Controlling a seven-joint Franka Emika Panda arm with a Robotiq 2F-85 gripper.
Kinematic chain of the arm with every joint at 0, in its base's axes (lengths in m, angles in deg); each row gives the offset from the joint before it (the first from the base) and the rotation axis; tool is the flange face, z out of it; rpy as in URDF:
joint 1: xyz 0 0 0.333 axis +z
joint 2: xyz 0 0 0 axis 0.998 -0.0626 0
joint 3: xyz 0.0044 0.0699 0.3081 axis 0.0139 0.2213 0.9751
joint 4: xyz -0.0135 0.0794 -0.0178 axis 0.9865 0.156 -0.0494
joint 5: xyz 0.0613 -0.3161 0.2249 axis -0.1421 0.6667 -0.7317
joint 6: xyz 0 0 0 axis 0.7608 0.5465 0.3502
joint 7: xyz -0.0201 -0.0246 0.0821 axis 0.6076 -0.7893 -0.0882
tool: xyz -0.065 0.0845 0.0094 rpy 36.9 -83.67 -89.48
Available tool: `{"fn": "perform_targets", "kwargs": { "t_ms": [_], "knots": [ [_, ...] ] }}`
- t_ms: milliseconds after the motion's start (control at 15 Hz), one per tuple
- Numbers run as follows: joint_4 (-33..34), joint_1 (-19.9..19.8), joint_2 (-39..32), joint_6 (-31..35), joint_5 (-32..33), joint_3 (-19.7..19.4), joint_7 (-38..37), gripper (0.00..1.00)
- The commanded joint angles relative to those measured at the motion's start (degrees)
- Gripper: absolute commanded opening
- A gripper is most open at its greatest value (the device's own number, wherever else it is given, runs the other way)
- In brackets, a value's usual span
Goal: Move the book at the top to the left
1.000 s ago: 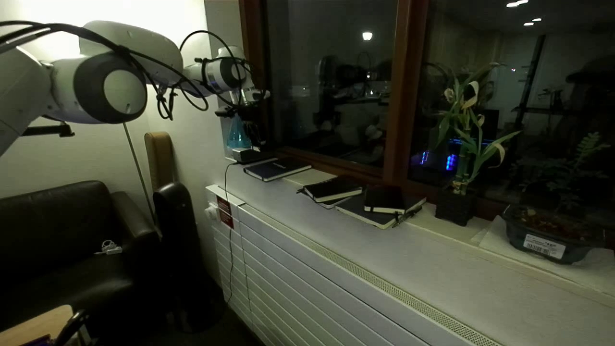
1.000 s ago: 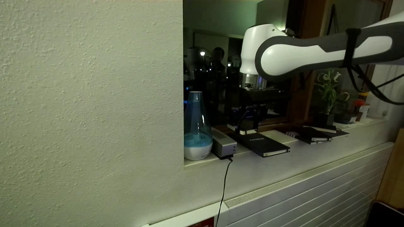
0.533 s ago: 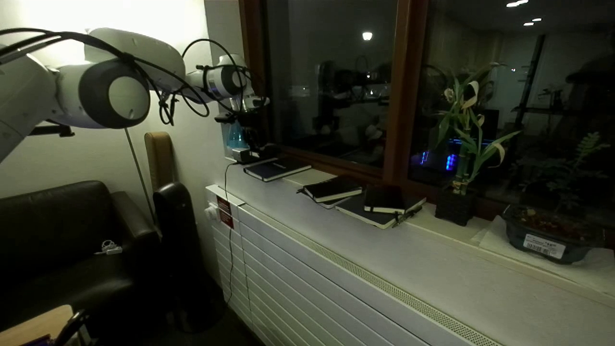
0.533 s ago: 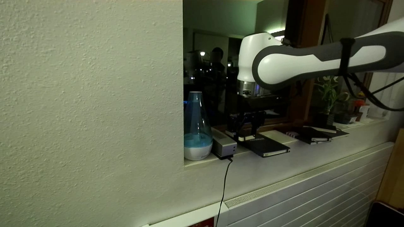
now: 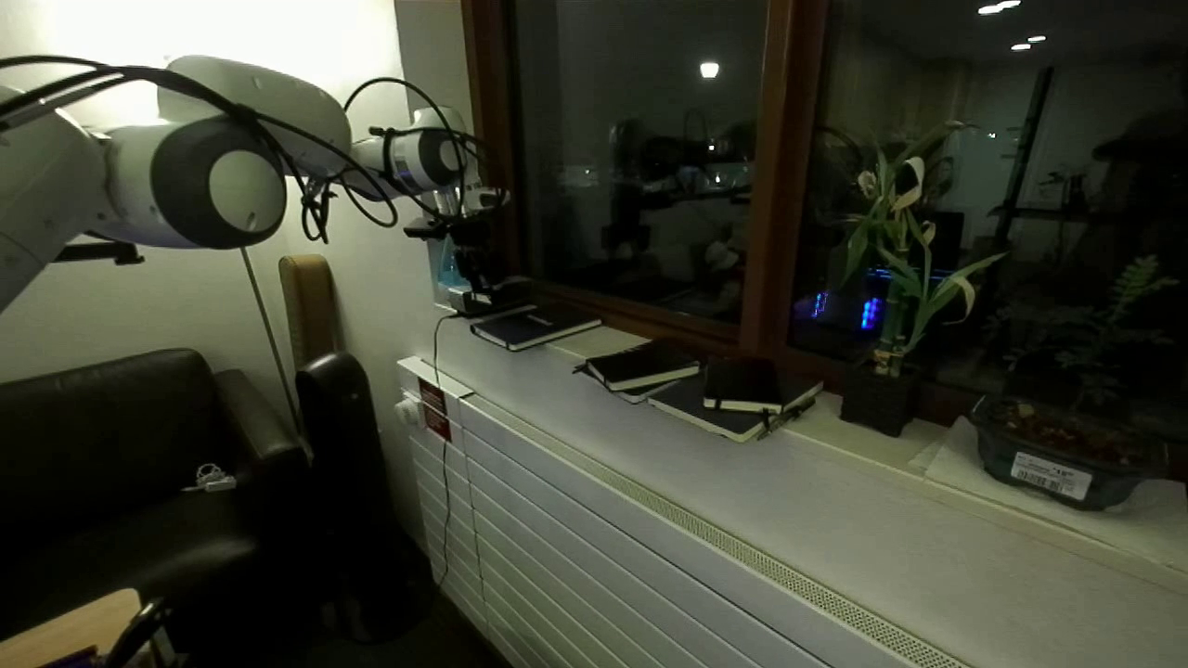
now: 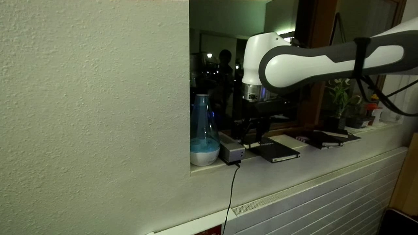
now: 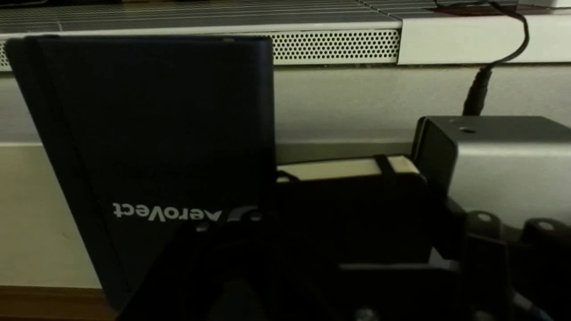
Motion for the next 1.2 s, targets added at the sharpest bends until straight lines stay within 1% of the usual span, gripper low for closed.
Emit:
{"fn": "perform_targets", "kwargs": {
  "t_ms": [0,267,333,400,467,933,1133],
  "knots": [
    [-3.37,-0.24,1.78,1.70,-0.22,0.73,1.85,0.51],
    [-3.74,-0.30,1.80,1.68,-0.25,0.61,1.45,0.51],
    [-3.89,-0.34,1.83,1.80,-0.21,0.56,1.44,0.94],
    [-4.10,-0.34,1.88,1.92,-0.14,0.52,1.45,0.95],
    [-4.29,-0.40,1.94,1.98,-0.09,0.36,1.40,1.00],
    [-4.79,-1.00,3.06,2.95,0.17,-0.41,0.49,1.00],
    [-5.06,-1.84,4.39,3.35,0.16,-0.64,2.26,1.00]
  ]
}}
